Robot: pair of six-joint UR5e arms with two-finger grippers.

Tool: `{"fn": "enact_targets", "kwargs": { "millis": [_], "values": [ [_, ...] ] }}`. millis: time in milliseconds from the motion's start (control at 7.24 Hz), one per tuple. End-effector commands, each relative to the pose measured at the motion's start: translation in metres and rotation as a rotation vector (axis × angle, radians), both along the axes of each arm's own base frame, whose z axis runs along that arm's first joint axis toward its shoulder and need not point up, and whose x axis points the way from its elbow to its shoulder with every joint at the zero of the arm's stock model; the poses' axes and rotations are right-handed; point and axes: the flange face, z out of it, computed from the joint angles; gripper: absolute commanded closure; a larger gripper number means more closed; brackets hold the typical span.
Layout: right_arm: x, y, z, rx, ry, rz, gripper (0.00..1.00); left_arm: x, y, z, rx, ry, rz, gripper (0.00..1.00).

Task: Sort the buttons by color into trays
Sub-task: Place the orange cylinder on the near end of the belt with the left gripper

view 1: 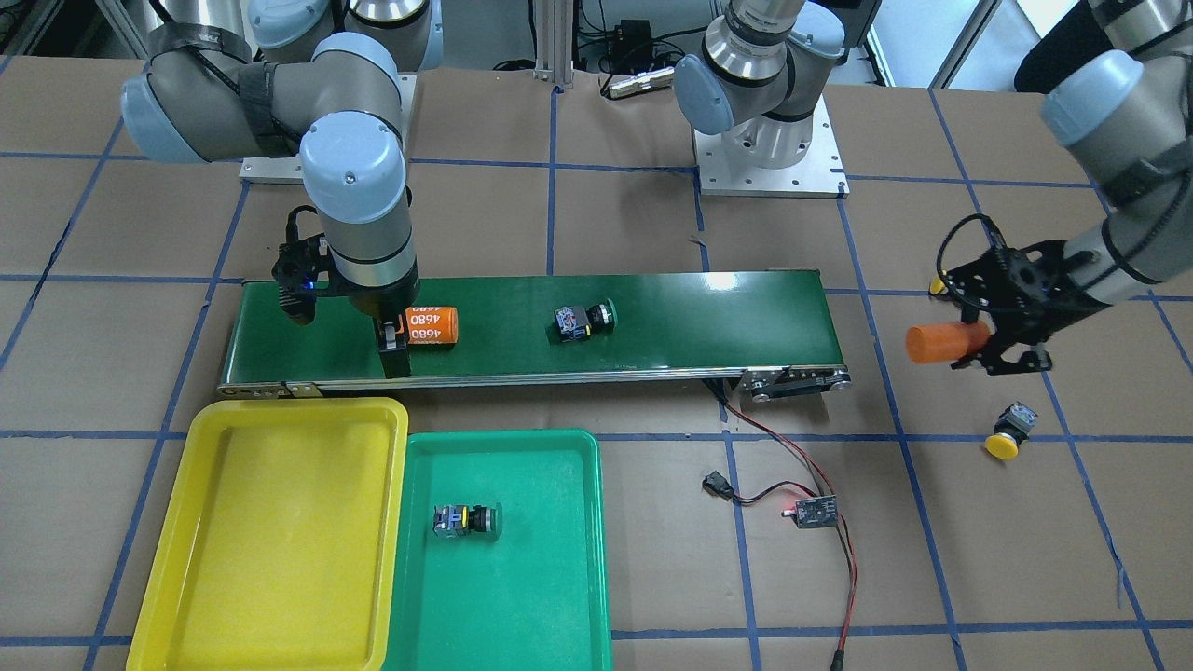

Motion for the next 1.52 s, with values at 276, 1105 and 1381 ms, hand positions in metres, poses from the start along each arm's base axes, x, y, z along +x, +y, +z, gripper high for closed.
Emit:
{"fn": "enact_targets", "kwargs": {
  "millis": [276, 1105, 1381],
  "values": [
    [-0.002, 0.011, -0.007, 0.07, -0.018, 0.004, 0.0, -0.2, 0.074, -0.018, -0.031, -0.034, -0.229, 0.92],
    [0.0, 0.027, -0.024, 0.109, -0.014, -0.003, 0.0, -0.195, 0.09, -0.056, -0.115, -0.064, -0.168, 0.0],
    [-0.002, 0.029, -0.029, 0.12, -0.013, -0.008, 0.0, -0.149, 0.084, -0.055, -0.112, -0.073, -0.057, 0.0]
  ]
}}
